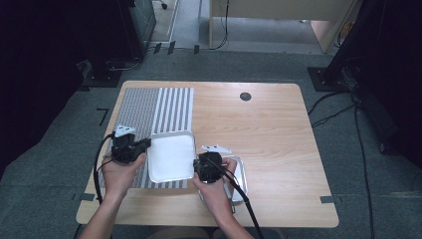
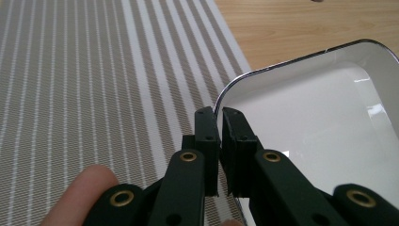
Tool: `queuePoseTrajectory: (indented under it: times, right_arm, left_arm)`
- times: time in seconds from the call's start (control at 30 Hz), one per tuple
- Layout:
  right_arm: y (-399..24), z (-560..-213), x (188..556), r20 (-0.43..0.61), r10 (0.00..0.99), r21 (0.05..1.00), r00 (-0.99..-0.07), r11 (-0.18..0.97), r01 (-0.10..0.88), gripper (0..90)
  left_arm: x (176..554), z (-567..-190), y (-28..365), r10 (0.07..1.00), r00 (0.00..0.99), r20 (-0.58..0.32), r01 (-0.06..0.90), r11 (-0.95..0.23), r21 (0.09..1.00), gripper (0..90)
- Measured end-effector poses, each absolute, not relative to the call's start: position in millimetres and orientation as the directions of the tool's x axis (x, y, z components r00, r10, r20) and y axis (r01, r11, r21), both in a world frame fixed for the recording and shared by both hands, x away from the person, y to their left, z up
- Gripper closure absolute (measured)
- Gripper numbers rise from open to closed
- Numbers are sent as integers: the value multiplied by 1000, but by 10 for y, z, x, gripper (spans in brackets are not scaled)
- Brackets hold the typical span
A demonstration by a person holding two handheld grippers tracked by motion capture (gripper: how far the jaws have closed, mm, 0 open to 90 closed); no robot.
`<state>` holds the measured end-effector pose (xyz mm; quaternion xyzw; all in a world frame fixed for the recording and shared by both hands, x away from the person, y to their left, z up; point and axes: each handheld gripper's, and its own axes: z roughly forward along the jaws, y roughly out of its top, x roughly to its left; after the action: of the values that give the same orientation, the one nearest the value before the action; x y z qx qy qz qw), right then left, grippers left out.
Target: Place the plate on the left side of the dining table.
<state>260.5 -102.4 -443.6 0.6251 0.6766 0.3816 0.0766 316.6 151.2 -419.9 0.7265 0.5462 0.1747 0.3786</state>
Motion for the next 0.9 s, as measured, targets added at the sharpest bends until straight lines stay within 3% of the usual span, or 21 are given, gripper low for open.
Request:
queuePoseTrajectory:
  times: [0.27, 0.9]
  right_arm:
    - [-726, -4545, 2787, 410, 890, 570, -201, -78, 818, 892]
    - [-259, -4652, 3142, 380, 907, 555, -183, -65, 830, 886]
  left_arm:
    - [3357, -4316, 1801, 936, 305, -175, 699, -95, 709, 873]
    - [3788, -4499, 2161, 950, 244, -196, 755, -60, 653, 867]
